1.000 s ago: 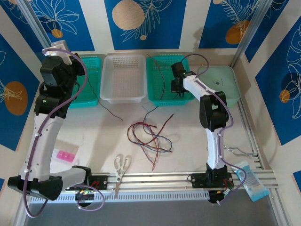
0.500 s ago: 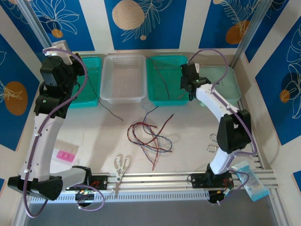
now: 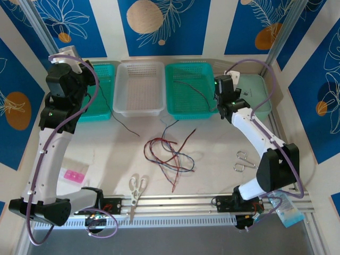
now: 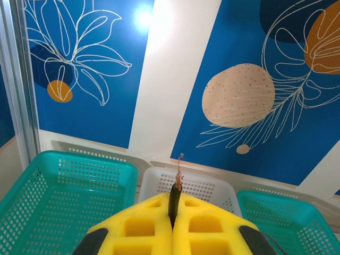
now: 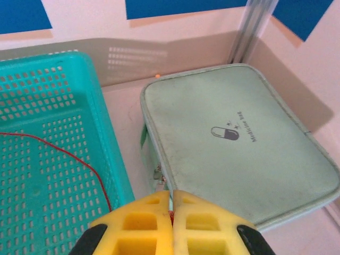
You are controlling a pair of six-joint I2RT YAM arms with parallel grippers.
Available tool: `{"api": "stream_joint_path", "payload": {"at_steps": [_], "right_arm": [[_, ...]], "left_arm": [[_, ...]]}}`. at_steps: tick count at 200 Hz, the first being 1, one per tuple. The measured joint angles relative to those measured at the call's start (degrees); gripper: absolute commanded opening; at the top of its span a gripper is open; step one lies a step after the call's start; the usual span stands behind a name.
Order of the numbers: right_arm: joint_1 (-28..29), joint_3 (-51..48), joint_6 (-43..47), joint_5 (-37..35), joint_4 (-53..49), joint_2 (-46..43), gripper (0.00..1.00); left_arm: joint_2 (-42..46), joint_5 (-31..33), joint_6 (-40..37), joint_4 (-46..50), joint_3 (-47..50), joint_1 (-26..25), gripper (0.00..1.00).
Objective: Untangle the cables
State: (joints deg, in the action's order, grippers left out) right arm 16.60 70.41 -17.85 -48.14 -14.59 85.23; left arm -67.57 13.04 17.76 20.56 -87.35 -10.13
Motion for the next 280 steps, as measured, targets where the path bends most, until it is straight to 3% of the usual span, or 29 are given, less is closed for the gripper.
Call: {"api": "stream_joint_path", "payload": {"at_steps": [33,99,123,163,183,204,225,280], "right_arm": [[-0.4,6.1,-0.2,9.3,0.0,6.9,0.0],[-0.1,29.8,-6.5,30.4,-4.3,34.0,0.0],[-0.1,38.1,-9.2,34.8,-9.3,43.0,0.01],[0.5,41.6,-11.0,37.1,-16.9,49.4,0.04],[0.7,45.7,-11.1,37.9,-20.0,52.5,0.23],[0.6,44.6,-11.1,38.2,-20.4,51.8,0.52],[0.5,42.0,-10.8,38.4,-21.1,48.2,0.68],[-0.7,42.0,-8.9,38.1,-21.1,33.7,0.81]], "left_arm": [[0.0,-0.4,0.3,0.0,0.0,0.0,0.0],[0.0,-0.9,0.4,0.1,0.0,0.0,0.0],[0.0,-1.1,0.6,0.3,0.0,0.0,0.0],[0.0,-1.5,1.1,1.4,0.0,0.0,0.0],[0.0,-1.8,1.5,1.4,0.0,0.0,0.0],[0.0,-2.4,1.5,1.5,-0.1,0.0,0.0],[-0.1,-3.1,1.5,2.3,-1.3,0.0,0.0],[-4.3,-5.1,0.2,0.8,-10.8,0.0,0.0]]}}
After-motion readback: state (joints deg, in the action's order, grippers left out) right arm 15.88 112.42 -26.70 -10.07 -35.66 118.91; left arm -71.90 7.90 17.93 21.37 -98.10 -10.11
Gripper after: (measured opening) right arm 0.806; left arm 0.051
